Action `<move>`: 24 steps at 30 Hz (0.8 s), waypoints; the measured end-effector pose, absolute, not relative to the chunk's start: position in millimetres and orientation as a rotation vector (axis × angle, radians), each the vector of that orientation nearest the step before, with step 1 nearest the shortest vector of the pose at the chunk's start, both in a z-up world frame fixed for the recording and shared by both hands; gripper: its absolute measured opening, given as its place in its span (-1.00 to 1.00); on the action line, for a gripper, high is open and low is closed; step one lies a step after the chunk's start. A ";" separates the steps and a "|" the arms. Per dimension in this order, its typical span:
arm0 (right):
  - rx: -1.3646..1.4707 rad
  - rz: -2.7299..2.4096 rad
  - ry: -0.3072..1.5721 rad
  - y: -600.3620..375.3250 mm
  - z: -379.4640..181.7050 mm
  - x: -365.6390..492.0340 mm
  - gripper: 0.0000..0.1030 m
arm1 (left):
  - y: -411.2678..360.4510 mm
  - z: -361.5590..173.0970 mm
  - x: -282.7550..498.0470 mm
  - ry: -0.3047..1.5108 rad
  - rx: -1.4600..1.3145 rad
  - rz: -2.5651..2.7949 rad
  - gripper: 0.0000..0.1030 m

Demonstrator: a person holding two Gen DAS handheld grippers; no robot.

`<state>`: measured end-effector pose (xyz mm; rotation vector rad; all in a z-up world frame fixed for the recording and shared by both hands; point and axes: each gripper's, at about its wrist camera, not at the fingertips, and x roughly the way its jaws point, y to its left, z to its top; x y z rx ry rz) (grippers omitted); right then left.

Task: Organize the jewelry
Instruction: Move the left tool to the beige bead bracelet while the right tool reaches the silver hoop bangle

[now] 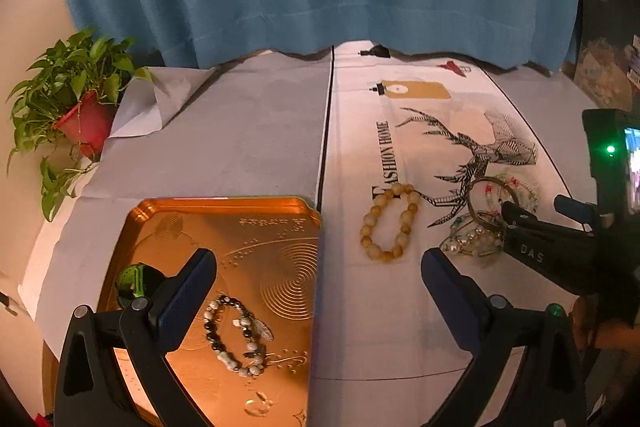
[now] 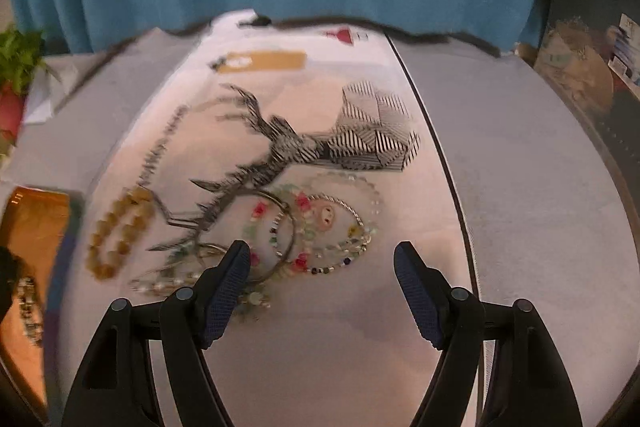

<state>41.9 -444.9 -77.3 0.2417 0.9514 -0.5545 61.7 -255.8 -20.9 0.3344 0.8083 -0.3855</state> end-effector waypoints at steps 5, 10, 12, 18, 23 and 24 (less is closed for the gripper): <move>0.235 -0.589 0.978 -451.5 -77.7 7.0 0.45 | -261.7 -26.9 59.1 0.816 0.341 -0.401 0.97; 0.228 -0.647 1.008 -472.2 -76.7 -60.1 0.45 | -268.0 -25.0 50.0 0.807 0.340 -0.426 0.97; 0.227 -0.695 1.013 -484.8 -76.5 -88.7 0.45 | -269.7 -23.9 45.7 0.800 0.342 -0.433 0.97; 0.422 -0.673 0.913 -505.4 -61.2 -148.8 0.45 | -278.2 -26.1 35.4 0.812 0.353 -0.458 0.97; 0.433 -0.514 0.923 -480.1 -66.0 -139.3 0.46 | -281.3 -28.6 31.0 0.826 0.361 -0.470 0.97; 0.412 -0.511 0.936 -475.4 -69.4 -134.8 0.46 | -281.4 -29.2 30.7 0.831 0.361 -0.473 0.97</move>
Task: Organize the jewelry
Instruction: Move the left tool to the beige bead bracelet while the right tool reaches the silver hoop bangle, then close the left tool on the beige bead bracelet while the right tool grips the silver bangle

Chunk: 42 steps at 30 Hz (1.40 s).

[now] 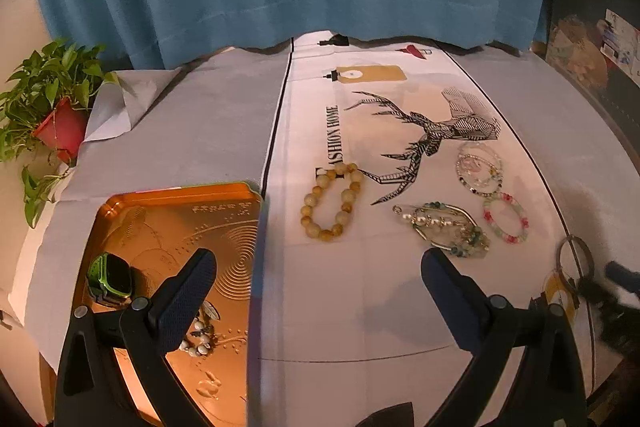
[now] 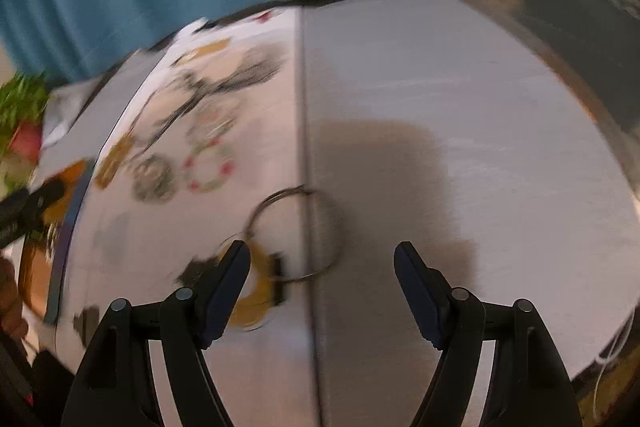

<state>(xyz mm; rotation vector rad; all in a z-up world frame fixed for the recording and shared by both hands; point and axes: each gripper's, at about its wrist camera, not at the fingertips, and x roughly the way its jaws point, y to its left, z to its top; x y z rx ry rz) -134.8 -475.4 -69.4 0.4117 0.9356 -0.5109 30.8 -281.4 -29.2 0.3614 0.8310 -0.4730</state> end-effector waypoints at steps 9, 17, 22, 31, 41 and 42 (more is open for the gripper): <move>0.292 -0.597 0.944 -471.5 -79.8 -119.4 0.58 | -278.7 -36.7 41.1 0.898 0.334 -0.500 0.97; 0.306 -0.644 0.904 -487.5 -82.6 -135.4 0.61 | -286.6 -40.5 77.9 0.966 0.297 -0.494 0.97; 0.310 -0.649 0.900 -490.9 -86.0 -127.8 0.67 | -320.6 -62.5 115.1 1.027 0.407 -0.503 0.97; 0.309 -0.646 0.899 -495.2 -87.1 -125.4 0.72 | -327.4 -80.5 155.8 1.108 0.423 -0.481 0.97; 0.312 -0.650 0.902 -495.4 -87.4 -124.4 0.72 | -322.4 -76.3 165.1 1.091 0.555 -0.443 0.83; 0.312 -0.650 0.901 -495.6 -87.5 -124.4 0.72 | -320.7 -75.8 166.2 1.095 0.547 -0.444 0.83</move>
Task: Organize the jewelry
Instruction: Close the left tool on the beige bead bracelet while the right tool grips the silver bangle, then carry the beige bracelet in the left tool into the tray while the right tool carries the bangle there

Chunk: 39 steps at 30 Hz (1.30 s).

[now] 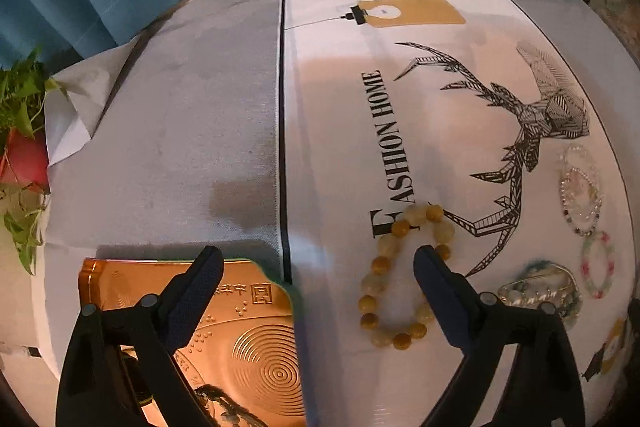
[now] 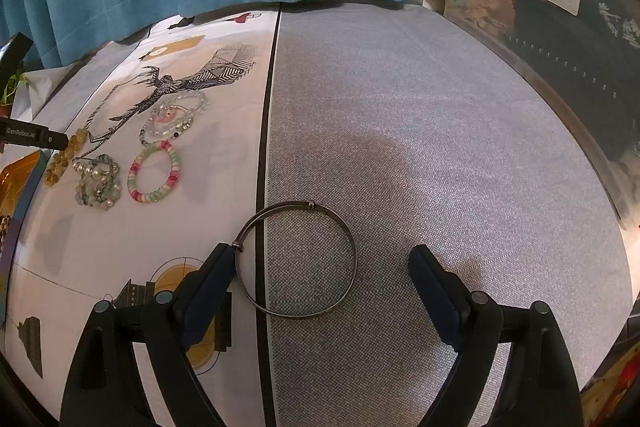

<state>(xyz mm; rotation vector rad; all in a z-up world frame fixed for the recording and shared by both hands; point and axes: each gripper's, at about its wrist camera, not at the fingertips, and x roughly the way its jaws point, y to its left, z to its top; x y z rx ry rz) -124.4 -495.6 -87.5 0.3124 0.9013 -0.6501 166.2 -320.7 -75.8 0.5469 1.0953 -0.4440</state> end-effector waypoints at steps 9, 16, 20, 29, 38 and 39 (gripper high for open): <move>0.313 -0.655 0.899 -497.3 -87.7 -122.3 0.75 | -339.8 -87.5 163.5 1.184 0.619 -0.603 0.35; 0.292 -0.639 0.876 -493.2 -87.0 -122.8 0.42 | -349.6 -87.1 157.4 1.220 0.584 -0.730 -0.79; 0.276 -0.623 0.869 -486.6 -84.0 -121.6 0.18 | -341.3 -83.0 149.9 1.231 0.504 -0.762 -0.80; 0.293 -0.660 0.793 -484.4 -45.9 -138.2 0.17 | -306.7 -12.3 115.7 1.069 0.354 -0.780 -0.80; 0.280 -0.642 0.713 -439.5 4.8 -158.1 0.18 | -265.4 64.9 74.7 0.942 0.269 -0.812 -0.80; 0.276 -0.633 0.702 -429.7 11.9 -161.2 0.18 | -257.2 73.9 68.0 0.926 0.262 -0.808 -0.80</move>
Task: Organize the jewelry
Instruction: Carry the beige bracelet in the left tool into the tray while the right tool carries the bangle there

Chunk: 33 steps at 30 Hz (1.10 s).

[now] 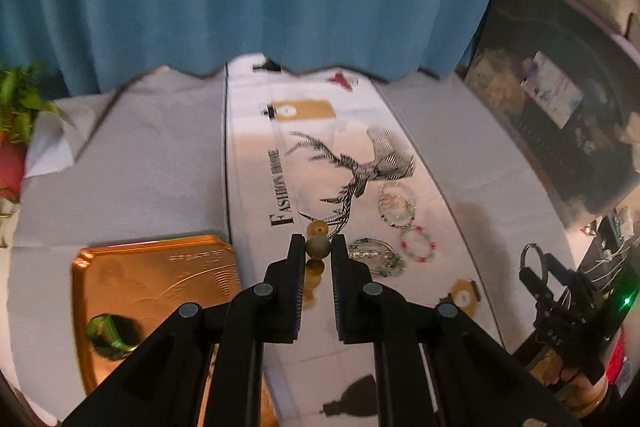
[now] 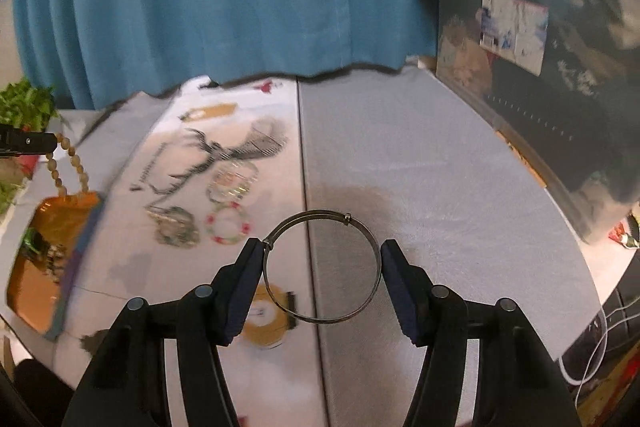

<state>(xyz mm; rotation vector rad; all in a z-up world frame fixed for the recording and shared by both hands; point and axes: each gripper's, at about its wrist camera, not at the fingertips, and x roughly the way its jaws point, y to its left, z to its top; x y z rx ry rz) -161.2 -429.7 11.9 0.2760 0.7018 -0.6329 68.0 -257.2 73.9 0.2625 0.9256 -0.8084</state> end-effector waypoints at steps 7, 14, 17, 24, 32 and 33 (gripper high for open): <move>0.207 -0.555 0.658 -358.2 48.1 -177.9 0.18 | -194.4 106.8 18.6 0.848 0.240 -0.768 -0.80; 0.184 -0.478 0.643 -291.9 65.4 -195.4 0.18 | -130.1 117.0 -41.6 0.783 0.229 -0.712 -0.80; 0.162 -0.448 0.640 -262.5 72.1 -205.0 0.18 | -106.0 119.0 -64.3 0.759 0.234 -0.705 -0.80; 0.123 -0.386 0.646 -210.4 80.7 -218.3 0.18 | -61.9 116.8 -100.2 0.738 0.217 -0.710 -0.80; 0.070 -0.331 0.668 -167.7 81.7 -214.1 0.18 | -27.3 102.8 -102.8 0.765 0.174 -0.697 -0.80; 0.067 -0.325 0.669 -164.9 81.5 -211.5 0.18 | -22.8 100.9 -100.4 0.767 0.171 -0.686 -0.80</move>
